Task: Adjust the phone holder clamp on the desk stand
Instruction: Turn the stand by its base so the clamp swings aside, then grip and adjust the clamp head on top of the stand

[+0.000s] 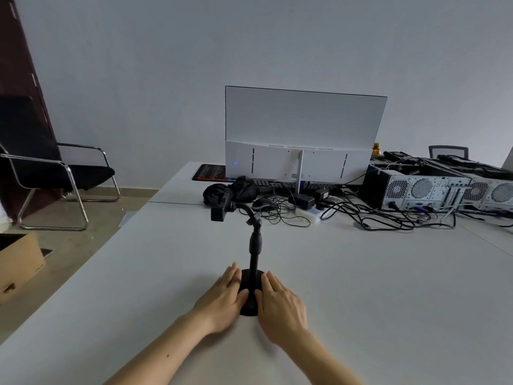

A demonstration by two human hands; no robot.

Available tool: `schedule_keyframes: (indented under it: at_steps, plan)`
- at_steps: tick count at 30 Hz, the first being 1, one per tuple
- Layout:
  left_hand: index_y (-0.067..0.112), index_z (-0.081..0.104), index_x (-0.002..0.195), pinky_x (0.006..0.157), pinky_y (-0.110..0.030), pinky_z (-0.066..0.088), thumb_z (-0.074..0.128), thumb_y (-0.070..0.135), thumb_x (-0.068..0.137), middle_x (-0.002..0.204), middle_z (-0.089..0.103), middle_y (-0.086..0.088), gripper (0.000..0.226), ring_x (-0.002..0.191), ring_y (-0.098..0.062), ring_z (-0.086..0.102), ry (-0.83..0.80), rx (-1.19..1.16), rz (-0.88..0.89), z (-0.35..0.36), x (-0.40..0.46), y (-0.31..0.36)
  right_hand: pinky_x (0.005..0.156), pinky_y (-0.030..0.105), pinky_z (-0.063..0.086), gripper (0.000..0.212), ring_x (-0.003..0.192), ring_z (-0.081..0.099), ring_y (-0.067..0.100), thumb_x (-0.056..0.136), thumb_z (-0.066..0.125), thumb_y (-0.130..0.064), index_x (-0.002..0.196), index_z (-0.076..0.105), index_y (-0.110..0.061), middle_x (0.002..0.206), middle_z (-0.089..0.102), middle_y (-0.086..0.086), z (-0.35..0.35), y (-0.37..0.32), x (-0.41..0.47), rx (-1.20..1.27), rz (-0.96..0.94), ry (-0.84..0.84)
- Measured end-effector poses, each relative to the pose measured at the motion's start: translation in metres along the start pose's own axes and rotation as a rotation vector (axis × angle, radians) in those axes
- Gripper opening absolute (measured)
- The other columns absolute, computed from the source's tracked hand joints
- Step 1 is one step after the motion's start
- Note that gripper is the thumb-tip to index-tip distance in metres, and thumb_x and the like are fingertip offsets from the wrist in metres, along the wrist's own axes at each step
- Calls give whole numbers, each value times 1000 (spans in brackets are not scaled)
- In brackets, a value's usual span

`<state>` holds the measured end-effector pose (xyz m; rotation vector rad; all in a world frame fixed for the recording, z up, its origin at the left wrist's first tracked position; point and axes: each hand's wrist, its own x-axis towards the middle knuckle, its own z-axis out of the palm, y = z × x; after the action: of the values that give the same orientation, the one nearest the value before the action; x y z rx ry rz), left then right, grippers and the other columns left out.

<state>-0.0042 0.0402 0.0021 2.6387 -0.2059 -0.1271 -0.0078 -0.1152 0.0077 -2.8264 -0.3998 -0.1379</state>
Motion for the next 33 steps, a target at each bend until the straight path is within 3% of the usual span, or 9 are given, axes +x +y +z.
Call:
schedule_keyframes:
  at_steps: [4,8,11,14,18,21,23,29,33]
  plan:
    - [11,-1,152,120,-27,0,26,42,101,162,-13,-2,66,149,-11,-10,9,-107,4,-4,-2,0,97,34,44,39,125,51,23,101,28,-38,133,40,-19,139,51,-1,-7,4,2,154,12,23]
    - [17,-4,152,119,-25,-2,34,42,100,162,-11,5,69,147,-6,-7,95,-500,28,-27,-8,-5,107,32,33,48,138,39,20,99,40,-38,144,38,-20,150,45,-1,-32,6,7,352,-45,197]
    - [24,7,153,116,-24,5,35,55,91,161,5,13,74,143,2,7,198,-722,30,-60,-13,-8,103,28,33,52,133,44,17,94,53,-43,140,42,-22,143,52,-1,-58,-5,16,496,-93,330]
    - [28,17,151,121,-33,8,33,66,84,160,16,14,79,144,3,15,253,-891,115,-90,-15,-8,99,27,34,58,125,48,13,82,69,-45,132,47,-27,135,57,-6,-80,-21,28,612,-103,379]
    - [20,27,149,119,-29,16,42,58,90,157,30,9,71,142,2,26,255,-1085,259,-116,-13,4,92,31,41,57,114,55,14,73,79,-38,122,53,-23,120,65,-6,-93,-36,41,673,-76,420]
    - [28,45,138,110,-22,26,61,62,76,142,48,21,73,132,11,37,268,-1075,304,-129,-10,9,91,32,45,43,109,59,14,76,79,-31,112,58,-19,109,68,-5,-95,-39,44,699,-64,450]
    - [28,41,142,108,-23,27,69,66,65,144,46,19,90,130,11,39,259,-1028,323,-134,-8,9,90,33,47,32,106,59,14,79,76,-27,105,59,-19,103,68,-7,-96,-39,45,716,-78,454]
    - [24,42,143,116,-41,30,70,44,74,145,51,8,78,136,-7,43,263,-974,335,-139,-2,6,82,15,38,26,106,57,12,81,74,-23,105,63,-21,98,64,-13,-104,-42,50,722,-177,430]
    - [25,46,140,114,-41,32,69,41,77,139,57,9,69,133,-7,47,260,-941,346,-140,-1,5,84,21,41,29,111,56,14,84,72,-22,112,66,-19,107,70,-3,-117,-48,57,635,-260,407]
